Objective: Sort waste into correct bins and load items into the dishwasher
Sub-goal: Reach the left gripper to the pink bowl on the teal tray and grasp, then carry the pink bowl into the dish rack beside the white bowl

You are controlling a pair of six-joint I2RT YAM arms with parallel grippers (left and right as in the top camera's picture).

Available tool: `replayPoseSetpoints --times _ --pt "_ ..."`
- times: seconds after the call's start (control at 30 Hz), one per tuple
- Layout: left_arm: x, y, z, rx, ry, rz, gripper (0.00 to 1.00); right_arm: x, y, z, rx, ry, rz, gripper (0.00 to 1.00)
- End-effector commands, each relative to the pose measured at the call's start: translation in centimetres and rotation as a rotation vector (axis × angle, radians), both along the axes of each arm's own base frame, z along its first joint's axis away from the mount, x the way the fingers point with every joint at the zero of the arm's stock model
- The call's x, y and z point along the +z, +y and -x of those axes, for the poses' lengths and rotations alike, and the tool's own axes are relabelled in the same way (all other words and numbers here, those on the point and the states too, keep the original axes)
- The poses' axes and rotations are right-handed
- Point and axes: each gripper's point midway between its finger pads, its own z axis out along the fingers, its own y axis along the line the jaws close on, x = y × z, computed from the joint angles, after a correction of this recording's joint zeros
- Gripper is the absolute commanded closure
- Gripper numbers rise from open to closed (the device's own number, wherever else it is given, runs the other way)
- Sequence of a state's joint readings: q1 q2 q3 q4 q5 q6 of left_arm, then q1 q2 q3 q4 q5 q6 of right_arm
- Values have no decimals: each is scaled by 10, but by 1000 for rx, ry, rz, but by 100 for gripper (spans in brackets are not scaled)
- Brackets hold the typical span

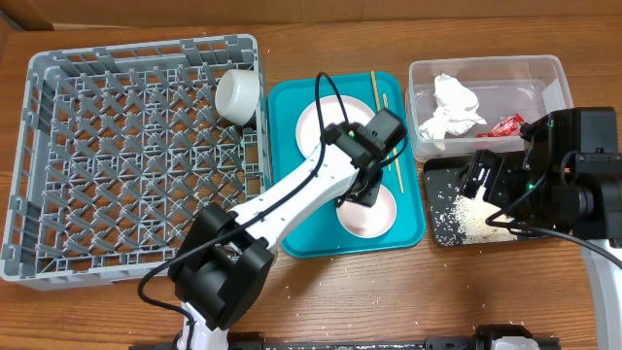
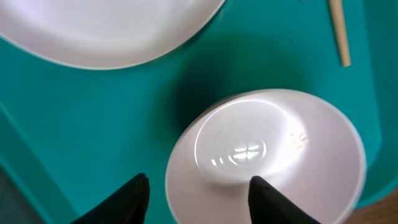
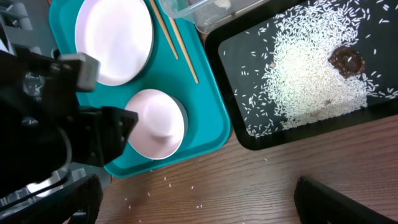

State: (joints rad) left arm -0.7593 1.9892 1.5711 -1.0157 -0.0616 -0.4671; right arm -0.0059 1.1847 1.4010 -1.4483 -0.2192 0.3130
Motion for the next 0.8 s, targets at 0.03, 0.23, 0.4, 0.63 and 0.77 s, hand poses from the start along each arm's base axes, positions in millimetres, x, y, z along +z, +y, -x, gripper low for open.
replayPoseSetpoints --times 0.03,0.23,0.4,0.63,0.77 --pt "-29 5 13 -77 51 -20 48 7 -2 -3 -1 -30 10 0" --pt "-45 12 19 -75 63 -30 65 7 -2 -3 -1 -30 10 0" --pt "-44 11 18 -64 62 -27 96 7 -2 -3 -1 -30 10 0" --pt "-12 8 15 -60 44 -4 96 7 -2 -3 -1 -30 10 0" --pt "55 22 -2 -27 -72 -6 96 7 -2 -3 -1 -30 10 0"
